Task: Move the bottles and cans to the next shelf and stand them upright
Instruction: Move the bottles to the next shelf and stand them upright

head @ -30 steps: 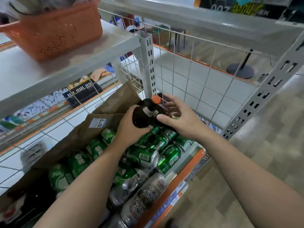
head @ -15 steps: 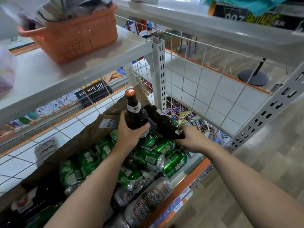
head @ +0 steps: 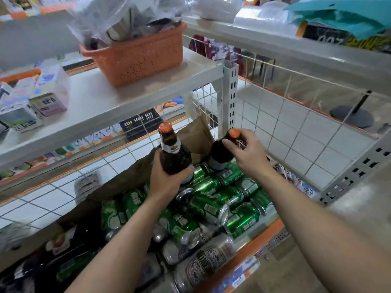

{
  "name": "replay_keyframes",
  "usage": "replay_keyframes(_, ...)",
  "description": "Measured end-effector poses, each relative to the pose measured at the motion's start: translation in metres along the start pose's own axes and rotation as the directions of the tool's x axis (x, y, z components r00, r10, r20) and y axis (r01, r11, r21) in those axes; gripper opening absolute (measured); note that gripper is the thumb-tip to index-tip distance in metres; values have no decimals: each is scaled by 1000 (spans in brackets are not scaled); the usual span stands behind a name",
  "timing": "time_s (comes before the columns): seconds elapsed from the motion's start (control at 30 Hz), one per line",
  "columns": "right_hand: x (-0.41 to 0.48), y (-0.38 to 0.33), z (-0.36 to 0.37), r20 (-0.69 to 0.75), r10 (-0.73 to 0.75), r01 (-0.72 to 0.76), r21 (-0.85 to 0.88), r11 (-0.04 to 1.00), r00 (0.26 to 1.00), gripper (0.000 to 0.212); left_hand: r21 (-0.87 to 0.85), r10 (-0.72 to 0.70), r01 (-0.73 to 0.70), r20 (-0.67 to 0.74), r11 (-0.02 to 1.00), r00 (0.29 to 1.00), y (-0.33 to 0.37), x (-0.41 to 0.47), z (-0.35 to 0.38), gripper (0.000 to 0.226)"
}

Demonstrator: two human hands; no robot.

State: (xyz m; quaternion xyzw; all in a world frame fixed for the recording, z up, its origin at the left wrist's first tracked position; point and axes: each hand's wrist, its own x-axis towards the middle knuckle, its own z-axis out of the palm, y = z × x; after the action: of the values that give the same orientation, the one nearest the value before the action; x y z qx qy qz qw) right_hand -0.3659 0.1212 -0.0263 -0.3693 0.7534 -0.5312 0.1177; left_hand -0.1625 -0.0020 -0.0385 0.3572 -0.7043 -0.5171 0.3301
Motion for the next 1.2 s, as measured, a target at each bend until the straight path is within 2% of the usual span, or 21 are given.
replay_keyframes(0.13,-6,6,30,21,2,-4,102,995,1000,39,-25,-12,11,-44,1000,999,-4,-1,-11,64)
replay_keyframes(0.2,-7,13,39,51,33,-39,118,992,998,39,-41,-15,13,-57,999,998,-7,0,-14,65)
replay_keyframes(0.23,-7,18,42,76,42,-51,113,992,996,40,-41,-14,12,-61,999,998,-7,1,-15,65)
replay_keyframes(0.33,-8,33,45,100,54,-61,71,996,993,62,-32,-8,6,-59,999,998,-9,4,-17,62)
replay_keyframes(0.47,-5,53,50,119,40,-40,-6,999,992,70,-19,8,-9,-50,1000,999,-10,8,-15,59)
replay_keyframes(0.6,-3,68,61,159,65,-56,-58,997,985,88,-14,13,-14,-49,1000,999,-11,12,-13,59)
replay_keyframes(0.73,2,68,64,120,68,-56,-103,993,990,70,-9,12,-12,-48,1000,999,-10,14,-12,59)
replay_keyframes(0.93,-8,33,51,14,20,-23,216,976,1000,62,-80,-31,24,-83,996,996,-1,6,-21,61)
replay_keyframes(1.03,-10,4,46,-6,137,-122,414,902,991,54,-104,-19,5,-136,995,991,14,1,-30,66)
replay_keyframes(1.1,-11,-16,46,-8,159,-137,462,876,987,50,-129,-3,-20,-173,991,985,23,-3,-39,66)
replay_keyframes(1.2,-22,-37,53,-3,117,-103,445,890,993,38,-145,-8,-20,-193,989,981,28,-15,-59,63)
